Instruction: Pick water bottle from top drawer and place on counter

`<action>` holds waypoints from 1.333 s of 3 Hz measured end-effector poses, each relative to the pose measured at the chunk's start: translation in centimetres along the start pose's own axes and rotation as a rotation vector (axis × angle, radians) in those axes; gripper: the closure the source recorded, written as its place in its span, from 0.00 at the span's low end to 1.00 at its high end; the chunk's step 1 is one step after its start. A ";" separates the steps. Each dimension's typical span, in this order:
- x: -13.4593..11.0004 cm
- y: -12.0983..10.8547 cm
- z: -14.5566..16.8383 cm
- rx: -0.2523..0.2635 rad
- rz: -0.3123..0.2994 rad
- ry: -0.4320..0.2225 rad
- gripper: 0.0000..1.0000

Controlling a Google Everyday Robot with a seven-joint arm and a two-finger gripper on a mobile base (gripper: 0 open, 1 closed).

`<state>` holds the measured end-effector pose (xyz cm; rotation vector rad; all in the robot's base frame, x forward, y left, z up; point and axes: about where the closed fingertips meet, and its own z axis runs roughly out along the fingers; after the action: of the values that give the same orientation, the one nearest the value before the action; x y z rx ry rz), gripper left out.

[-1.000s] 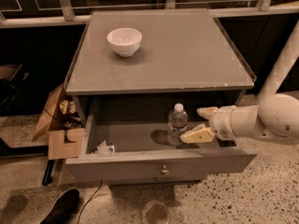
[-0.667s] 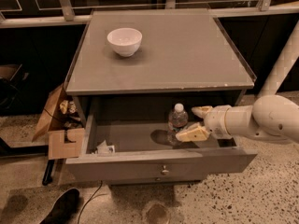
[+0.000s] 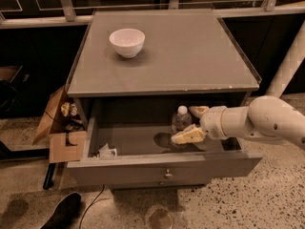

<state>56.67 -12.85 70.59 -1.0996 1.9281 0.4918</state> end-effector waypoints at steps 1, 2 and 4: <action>-0.5 0.2 1.3 -0.018 -0.005 -0.017 0.22; -1.0 0.6 2.8 -0.047 -0.014 -0.041 0.21; -1.0 0.7 3.0 -0.050 -0.015 -0.043 0.59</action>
Offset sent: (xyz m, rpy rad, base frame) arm 0.0167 0.0407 -0.0134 0.0672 -0.0143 0.0787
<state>57.79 -9.95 69.68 -1.1253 1.8777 0.5540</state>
